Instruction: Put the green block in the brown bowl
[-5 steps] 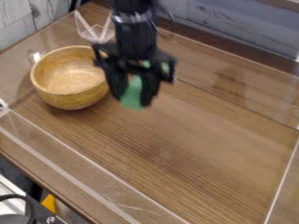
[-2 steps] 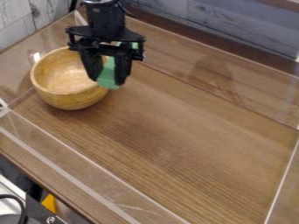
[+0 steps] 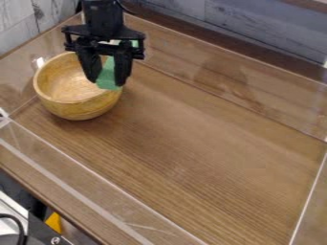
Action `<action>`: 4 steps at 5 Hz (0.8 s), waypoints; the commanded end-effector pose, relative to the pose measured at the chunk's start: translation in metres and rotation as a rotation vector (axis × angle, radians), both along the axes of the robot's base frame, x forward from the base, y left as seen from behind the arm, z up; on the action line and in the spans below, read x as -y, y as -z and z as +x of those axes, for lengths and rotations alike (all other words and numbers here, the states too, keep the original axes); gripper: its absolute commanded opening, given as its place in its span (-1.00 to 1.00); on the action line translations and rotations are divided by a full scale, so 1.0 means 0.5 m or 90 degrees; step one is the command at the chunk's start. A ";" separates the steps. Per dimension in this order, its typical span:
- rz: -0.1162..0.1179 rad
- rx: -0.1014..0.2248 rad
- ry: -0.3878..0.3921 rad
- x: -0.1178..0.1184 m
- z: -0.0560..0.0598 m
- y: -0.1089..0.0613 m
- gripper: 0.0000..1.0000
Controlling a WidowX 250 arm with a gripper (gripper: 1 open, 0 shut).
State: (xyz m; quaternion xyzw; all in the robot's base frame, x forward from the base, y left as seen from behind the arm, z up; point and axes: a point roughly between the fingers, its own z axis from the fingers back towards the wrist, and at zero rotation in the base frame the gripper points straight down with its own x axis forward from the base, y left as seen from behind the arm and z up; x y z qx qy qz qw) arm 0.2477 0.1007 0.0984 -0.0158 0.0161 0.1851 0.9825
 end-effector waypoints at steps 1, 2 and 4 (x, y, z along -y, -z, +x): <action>0.022 0.029 -0.007 -0.049 0.018 -0.018 -1.00; 0.029 0.028 -0.018 -0.084 0.021 -0.010 -1.00; 0.036 0.025 -0.025 -0.106 0.025 0.004 -1.00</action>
